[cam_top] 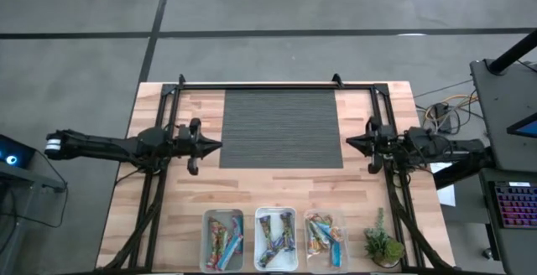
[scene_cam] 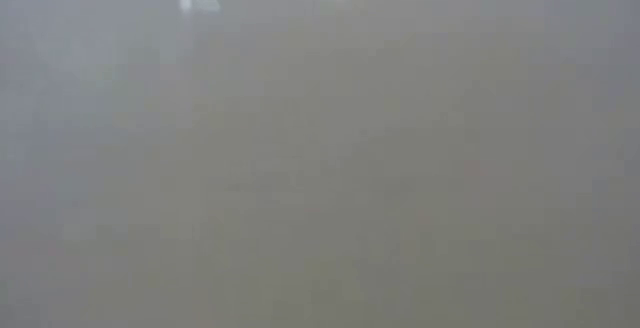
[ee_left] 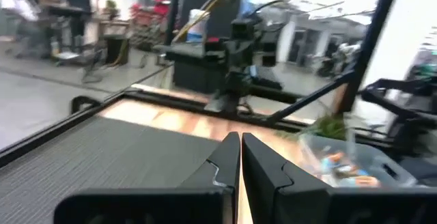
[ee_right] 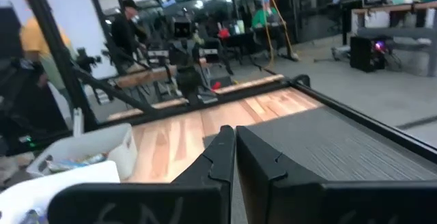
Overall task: Pick and place Granola Bars by type
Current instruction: Return to Home Position
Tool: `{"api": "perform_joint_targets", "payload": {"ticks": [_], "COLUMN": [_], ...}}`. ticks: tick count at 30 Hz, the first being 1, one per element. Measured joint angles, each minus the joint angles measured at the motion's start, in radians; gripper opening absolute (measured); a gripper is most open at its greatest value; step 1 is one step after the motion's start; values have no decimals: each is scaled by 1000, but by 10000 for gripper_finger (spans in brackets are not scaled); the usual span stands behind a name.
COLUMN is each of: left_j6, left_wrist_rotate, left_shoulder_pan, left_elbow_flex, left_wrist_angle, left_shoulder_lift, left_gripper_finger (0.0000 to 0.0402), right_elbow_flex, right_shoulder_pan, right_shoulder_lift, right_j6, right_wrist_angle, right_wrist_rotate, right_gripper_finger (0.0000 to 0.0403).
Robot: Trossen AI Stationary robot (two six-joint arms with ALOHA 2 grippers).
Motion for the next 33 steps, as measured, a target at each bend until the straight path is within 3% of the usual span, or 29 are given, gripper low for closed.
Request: {"api": "perform_joint_targets", "payload": {"ticks": [4,12,33], "left_j6": [0,3,15], "left_wrist_rotate": [53,59,51], "left_shoulder_pan": [0,0,0], "left_elbow_flex": [-22,-50,-116], "left_wrist_angle": [11,11,-48], "left_shoulder_lift": [-2,-2,-71], "left_gripper_finger": [0,0,0], "right_elbow_flex": [-55,-178,-177], "right_shoulder_pan": [0,0,0], "right_shoulder_lift": [-17,-19,-18], "right_j6": [-3,-21,-21], "right_wrist_angle": [52,230,215], "right_wrist_rotate": [-27,-105,-116], "right_gripper_finger": [8,8,8]}}
